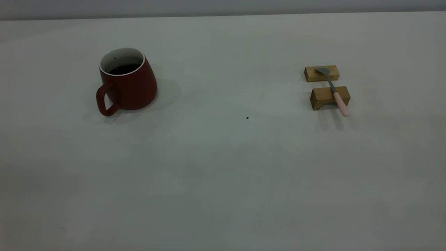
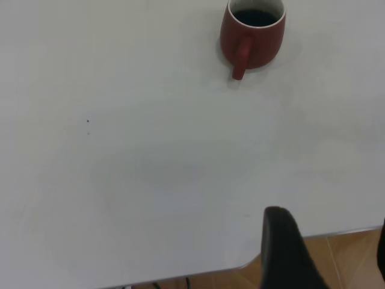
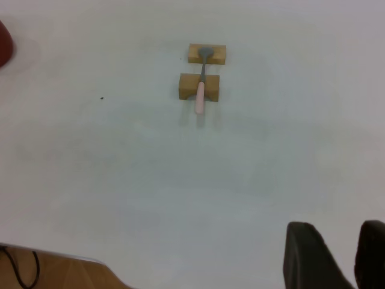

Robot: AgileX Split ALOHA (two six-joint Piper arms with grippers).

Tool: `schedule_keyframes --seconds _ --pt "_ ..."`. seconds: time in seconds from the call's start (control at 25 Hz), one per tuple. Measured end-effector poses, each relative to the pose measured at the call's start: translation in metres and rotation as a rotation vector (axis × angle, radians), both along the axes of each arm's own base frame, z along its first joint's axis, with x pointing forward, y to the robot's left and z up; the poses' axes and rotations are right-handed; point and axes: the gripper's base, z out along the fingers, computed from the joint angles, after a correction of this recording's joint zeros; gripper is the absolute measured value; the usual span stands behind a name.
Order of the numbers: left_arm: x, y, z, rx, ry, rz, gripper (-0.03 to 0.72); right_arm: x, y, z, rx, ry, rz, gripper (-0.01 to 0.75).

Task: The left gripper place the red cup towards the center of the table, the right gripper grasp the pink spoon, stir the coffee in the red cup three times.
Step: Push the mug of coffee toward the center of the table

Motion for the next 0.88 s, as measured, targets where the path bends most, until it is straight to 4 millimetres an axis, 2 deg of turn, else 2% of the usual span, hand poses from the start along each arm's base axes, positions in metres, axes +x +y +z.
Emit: schedule_keyframes --seconds 0.72,0.88 --pt "0.0 -0.001 0.0 -0.029 0.005 0.013 0.447 0.0 0.0 0.0 0.0 0.0 0.0 0.238" --pt "0.008 -0.001 0.012 -0.063 0.053 0.05 0.447 0.0 0.0 0.0 0.0 0.0 0.0 0.238"
